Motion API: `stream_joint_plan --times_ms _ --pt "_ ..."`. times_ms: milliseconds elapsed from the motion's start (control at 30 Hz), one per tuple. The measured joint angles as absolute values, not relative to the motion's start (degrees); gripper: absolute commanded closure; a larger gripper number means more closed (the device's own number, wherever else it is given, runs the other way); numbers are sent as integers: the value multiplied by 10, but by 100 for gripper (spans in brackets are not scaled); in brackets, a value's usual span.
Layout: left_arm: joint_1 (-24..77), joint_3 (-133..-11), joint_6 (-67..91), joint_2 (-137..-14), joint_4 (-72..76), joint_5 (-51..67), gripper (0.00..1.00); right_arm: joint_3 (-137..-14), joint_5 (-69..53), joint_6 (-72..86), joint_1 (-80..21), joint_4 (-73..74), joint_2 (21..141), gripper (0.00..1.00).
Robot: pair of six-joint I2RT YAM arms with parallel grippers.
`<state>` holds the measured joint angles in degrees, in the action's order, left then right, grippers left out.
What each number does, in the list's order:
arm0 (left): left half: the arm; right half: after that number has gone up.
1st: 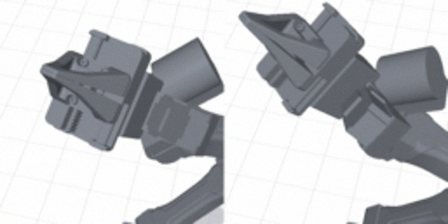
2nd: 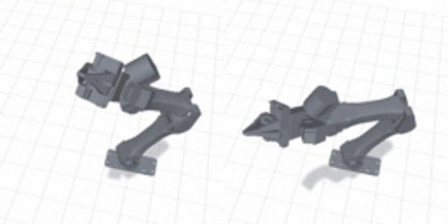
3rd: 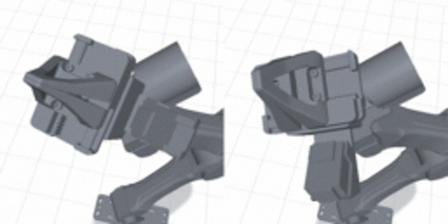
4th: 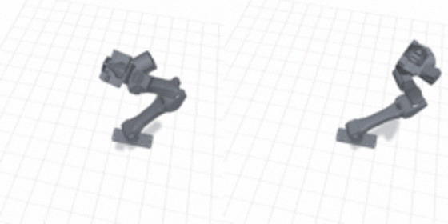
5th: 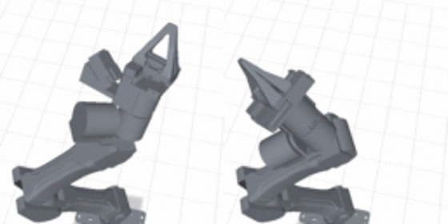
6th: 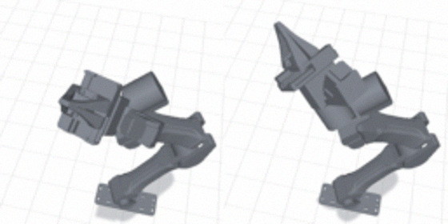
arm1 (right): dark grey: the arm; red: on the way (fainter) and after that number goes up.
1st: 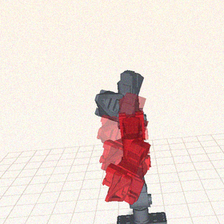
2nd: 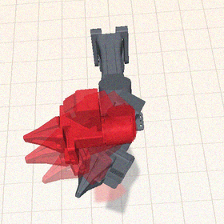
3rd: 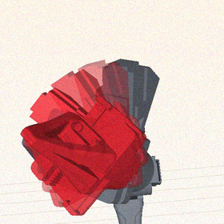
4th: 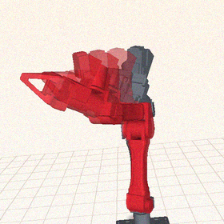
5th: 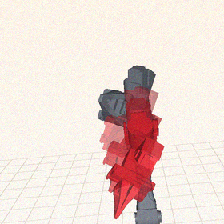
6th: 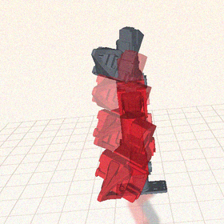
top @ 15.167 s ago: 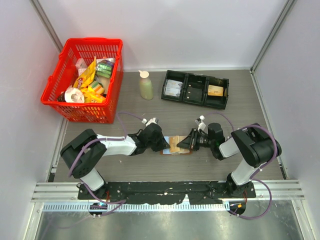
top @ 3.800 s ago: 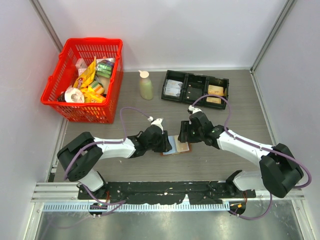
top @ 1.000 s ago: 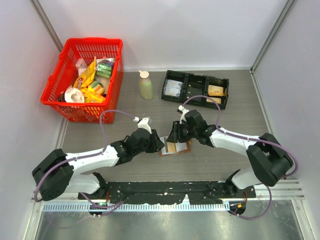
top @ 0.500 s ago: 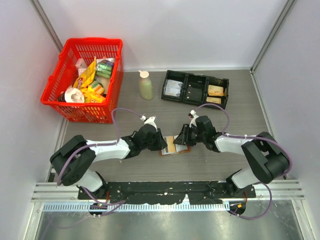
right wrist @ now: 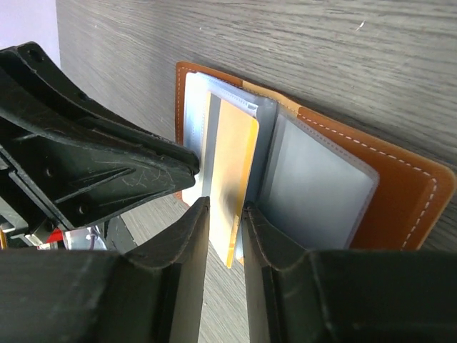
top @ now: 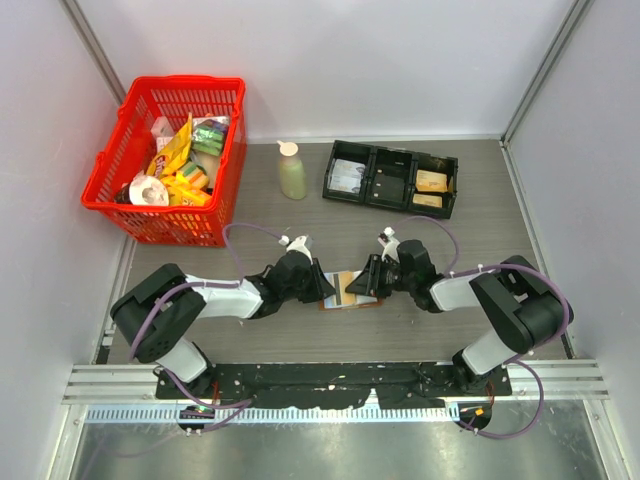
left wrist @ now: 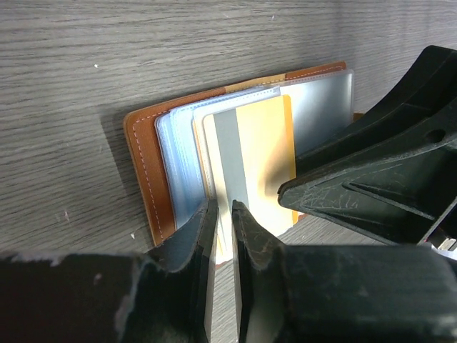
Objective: Take the credit cards out of the card holder
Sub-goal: Remove the credit card from the card holder.
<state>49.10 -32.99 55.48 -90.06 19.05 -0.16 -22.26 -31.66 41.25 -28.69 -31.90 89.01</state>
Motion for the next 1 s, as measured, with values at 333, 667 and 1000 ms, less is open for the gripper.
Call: stream_joint_plan --times_ms 333,667,1000 --pt "491 -329 555 -900 189 -3 84 -182 -361 450 -257 -409 890 83" --pt "491 -329 556 -896 185 -4 91 -171 -387 473 -251 -471 891 99" --pt "491 -329 554 -889 166 -5 92 -163 -395 455 -218 -450 890 99"
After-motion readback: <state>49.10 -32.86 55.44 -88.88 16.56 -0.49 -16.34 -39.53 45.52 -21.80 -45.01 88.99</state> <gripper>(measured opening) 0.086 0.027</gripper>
